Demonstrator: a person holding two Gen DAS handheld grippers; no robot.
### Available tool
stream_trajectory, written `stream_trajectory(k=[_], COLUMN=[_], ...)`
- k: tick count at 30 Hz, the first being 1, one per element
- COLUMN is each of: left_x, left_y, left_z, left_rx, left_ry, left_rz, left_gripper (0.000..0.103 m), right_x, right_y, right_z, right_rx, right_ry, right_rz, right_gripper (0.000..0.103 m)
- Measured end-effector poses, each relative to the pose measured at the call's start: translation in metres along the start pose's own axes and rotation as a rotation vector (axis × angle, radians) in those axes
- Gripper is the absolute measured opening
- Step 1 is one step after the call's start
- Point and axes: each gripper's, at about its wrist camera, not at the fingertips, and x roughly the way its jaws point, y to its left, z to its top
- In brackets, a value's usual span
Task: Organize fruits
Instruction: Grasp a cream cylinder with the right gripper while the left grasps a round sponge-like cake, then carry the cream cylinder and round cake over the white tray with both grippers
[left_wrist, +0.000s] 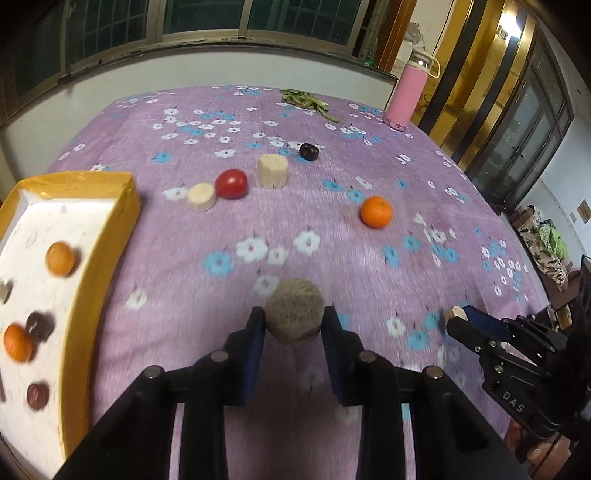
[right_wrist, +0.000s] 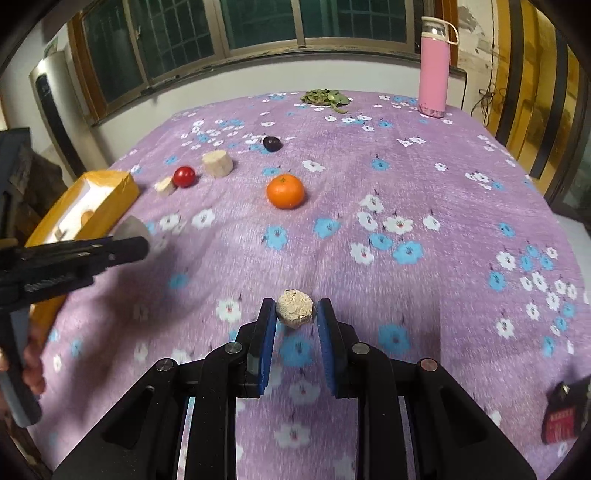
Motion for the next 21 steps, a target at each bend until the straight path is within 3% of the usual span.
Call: stream_trajectory(k=[8,21], left_x=[-0.029,-0.067], left_y=[0.007,0.055], left_z=[-0.017,-0.021], left_rx=[0.006,-0.04], left_ry=[-0.032,-0.089], left_rz=[-0.006,0.005], left_gripper=[0.034,0.034], right_x=[-0.009,-0.012], right_y=[0.025,0.095], right_z=[-0.014,0.006], right_rx=[0.004,-0.072], right_ry=[0.01,-0.016], right_rz=[0.014,0.06], right_gripper=[0.022,0.022])
